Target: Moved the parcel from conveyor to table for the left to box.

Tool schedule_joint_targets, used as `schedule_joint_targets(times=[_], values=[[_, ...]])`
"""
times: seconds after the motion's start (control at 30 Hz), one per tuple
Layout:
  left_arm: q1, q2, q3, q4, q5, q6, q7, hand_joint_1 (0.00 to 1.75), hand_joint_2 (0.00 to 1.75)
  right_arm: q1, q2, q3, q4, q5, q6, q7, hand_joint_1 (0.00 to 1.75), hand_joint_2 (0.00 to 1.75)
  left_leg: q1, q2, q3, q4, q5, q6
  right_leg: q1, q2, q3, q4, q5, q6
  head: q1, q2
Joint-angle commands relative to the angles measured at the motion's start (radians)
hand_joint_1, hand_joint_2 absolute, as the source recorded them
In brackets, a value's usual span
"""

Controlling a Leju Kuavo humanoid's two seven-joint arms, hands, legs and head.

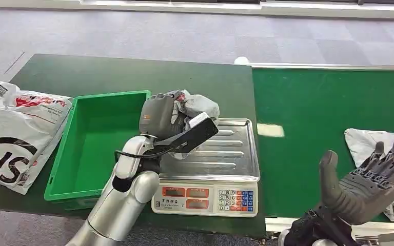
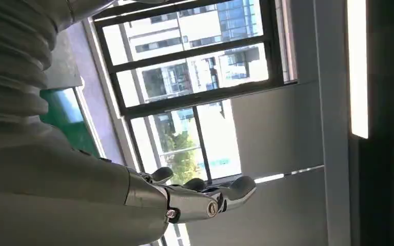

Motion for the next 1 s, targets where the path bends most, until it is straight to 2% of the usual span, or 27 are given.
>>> schedule_joint_targets(times=[0.03, 1.0], values=[[-0.027, 0.023, 0.029, 0.020, -0.002, -0.007, -0.001, 1.75, 1.75, -0.016, -0.017, -0.034, 0.011, -0.003, -0.001, 0.000, 0.00, 1.75, 0.000, 0.001, 0.001, 0.000, 0.000, 0.000, 0.000, 0.001, 0.000, -0.001, 0.000, -0.001, 0.000, 0.000], [-0.027, 0.023, 0.029, 0.020, -0.002, -0.007, -0.001, 1.75, 1.75, -0.016, -0.017, -0.034, 0.011, -0.003, -0.001, 0.000, 0.00, 1.75, 0.000, 0.001, 0.000, -0.001, 0.000, 0.000, 0.000, 0.001, 0.000, -0.001, 0.001, -0.001, 0.000, 0.000]])
